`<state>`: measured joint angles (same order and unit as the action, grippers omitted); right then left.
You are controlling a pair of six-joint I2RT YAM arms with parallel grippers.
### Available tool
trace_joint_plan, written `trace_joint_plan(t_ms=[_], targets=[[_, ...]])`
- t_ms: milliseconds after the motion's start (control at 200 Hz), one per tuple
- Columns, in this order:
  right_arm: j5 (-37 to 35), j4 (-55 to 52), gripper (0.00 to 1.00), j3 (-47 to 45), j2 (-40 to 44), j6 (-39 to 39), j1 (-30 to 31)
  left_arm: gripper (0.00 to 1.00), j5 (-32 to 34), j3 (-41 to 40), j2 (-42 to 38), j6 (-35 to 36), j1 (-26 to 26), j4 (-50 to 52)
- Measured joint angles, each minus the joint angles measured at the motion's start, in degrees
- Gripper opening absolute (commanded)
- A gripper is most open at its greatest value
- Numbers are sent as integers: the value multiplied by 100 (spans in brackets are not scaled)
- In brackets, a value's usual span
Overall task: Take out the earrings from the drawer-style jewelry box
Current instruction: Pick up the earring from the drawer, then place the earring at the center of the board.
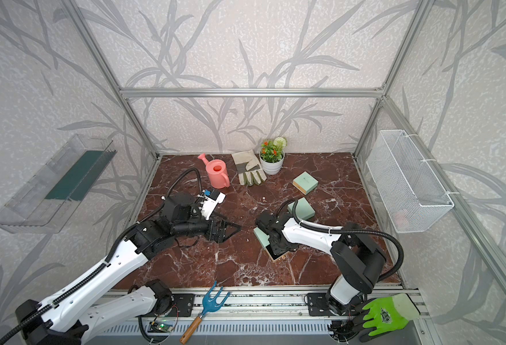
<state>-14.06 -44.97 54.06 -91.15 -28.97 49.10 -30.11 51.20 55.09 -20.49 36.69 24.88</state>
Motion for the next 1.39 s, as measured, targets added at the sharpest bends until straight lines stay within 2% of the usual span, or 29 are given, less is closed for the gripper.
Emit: trace_joint_plan(t_ms=[535, 820, 975, 1394], targets=[[280, -216, 10, 81, 992, -101, 9, 99, -2, 0, 0, 0, 0, 0], [319, -289, 10, 758, 1296, -52, -15, 99, -2, 0, 0, 0, 0, 0], [363, -225, 9, 1307, 1062, 114, -146, 99, 2, 0, -7, 0, 0, 7], [726, 466, 9, 2529, -470, 535, -769, 99, 37, 0, -179, 39, 0, 37]])
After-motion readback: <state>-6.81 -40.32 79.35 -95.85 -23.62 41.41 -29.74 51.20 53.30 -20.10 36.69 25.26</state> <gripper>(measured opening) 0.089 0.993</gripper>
